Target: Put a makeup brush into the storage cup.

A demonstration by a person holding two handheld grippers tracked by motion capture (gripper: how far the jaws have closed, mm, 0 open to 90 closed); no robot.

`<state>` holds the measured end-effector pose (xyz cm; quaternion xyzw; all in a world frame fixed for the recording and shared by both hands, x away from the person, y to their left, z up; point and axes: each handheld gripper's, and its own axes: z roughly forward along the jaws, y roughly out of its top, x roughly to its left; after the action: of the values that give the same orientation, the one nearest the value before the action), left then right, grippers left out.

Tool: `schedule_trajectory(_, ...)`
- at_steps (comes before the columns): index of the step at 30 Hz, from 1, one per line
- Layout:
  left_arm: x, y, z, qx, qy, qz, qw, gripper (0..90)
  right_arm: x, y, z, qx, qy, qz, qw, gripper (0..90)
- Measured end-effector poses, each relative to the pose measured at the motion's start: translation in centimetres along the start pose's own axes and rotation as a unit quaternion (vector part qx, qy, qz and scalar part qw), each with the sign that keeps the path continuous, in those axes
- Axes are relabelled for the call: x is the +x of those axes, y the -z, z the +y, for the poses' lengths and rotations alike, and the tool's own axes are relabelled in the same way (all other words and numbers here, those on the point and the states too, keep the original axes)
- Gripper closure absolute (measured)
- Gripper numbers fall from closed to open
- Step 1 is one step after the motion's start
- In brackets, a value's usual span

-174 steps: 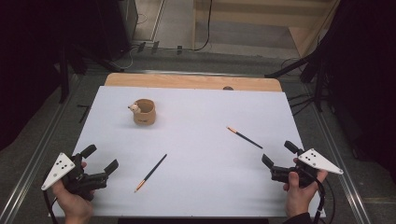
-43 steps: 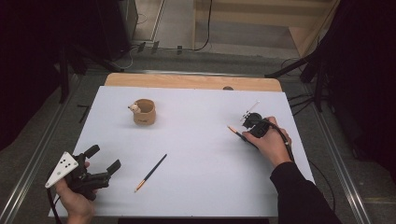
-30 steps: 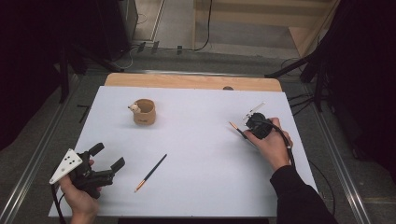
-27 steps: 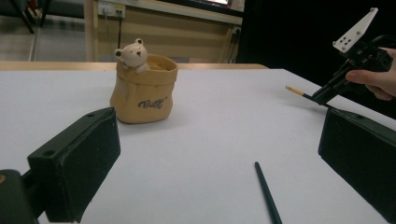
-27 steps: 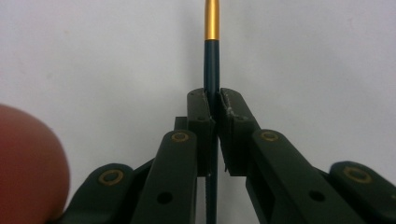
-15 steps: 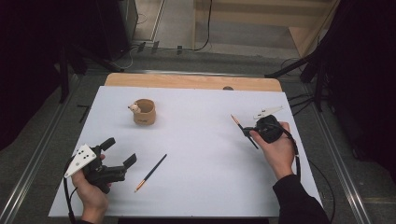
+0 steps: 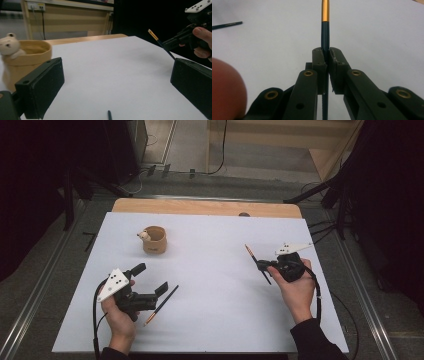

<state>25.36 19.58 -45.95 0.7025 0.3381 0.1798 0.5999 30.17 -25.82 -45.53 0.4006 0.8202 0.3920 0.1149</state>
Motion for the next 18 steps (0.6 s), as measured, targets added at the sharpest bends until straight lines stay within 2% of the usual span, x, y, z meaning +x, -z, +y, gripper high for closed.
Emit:
schedule_trajectory(3,-0.6,-1.0,0.0,0.003,0.001,-0.017,0.9998,0.0,0.5,-0.1,-0.3,-0.012,-0.002,0.006,0.9999,85.0)
schedule_trajectory(4,-0.6,-1.0,0.0,0.003,0.001,-0.017,0.9998,0.0,0.7,-0.1,-0.3,-0.016,-0.003,0.008,0.9998,84.9)
schedule_trajectory(5,-1.0,-1.6,0.0,0.009,0.0,-0.028,0.9996,0.0,0.8,-0.1,-0.4,-0.02,-0.003,0.011,0.9997,84.9)
schedule_trajectory(6,-1.0,-1.6,0.0,0.009,0.0,-0.028,0.9996,0.0,0.9,-0.1,-0.4,-0.022,-0.001,0.013,0.9997,84.9)
schedule_trajectory(7,-1.4,-2.1,-0.1,0.013,0.002,-0.039,0.9992,0.0,1.1,-0.1,-0.4,-0.022,-0.001,0.014,0.9997,84.9)
schedule_trajectory(10,-1.7,-2.6,-0.2,0.017,0.004,-0.042,0.999,0.0,1.6,0.0,-0.3,-0.036,0.001,0.024,0.9991,84.9)
schedule_trajectory(11,-2.2,-3.0,-0.4,0.021,0.001,-0.054,0.9983,0.0,1.8,0.0,-0.3,-0.039,0.0,0.026,0.9989,84.9)
schedule_trajectory(14,-2.6,-3.3,-0.5,0.025,-0.01,-0.055,0.9981,0.0,2.6,0.0,-0.2,-0.047,0.007,0.028,0.9985,84.9)
schedule_trajectory(15,-2.8,-3.4,-0.4,0.023,-0.009,-0.067,0.9974,0.0,2.9,0.0,-0.2,-0.051,0.012,0.029,0.9982,84.9)
schedule_trajectory(18,-3.2,-3.4,-0.2,0.016,-0.008,-0.075,0.997,0.0,3.6,0.0,-0.1,-0.06,0.014,0.04,0.9973,84.9)
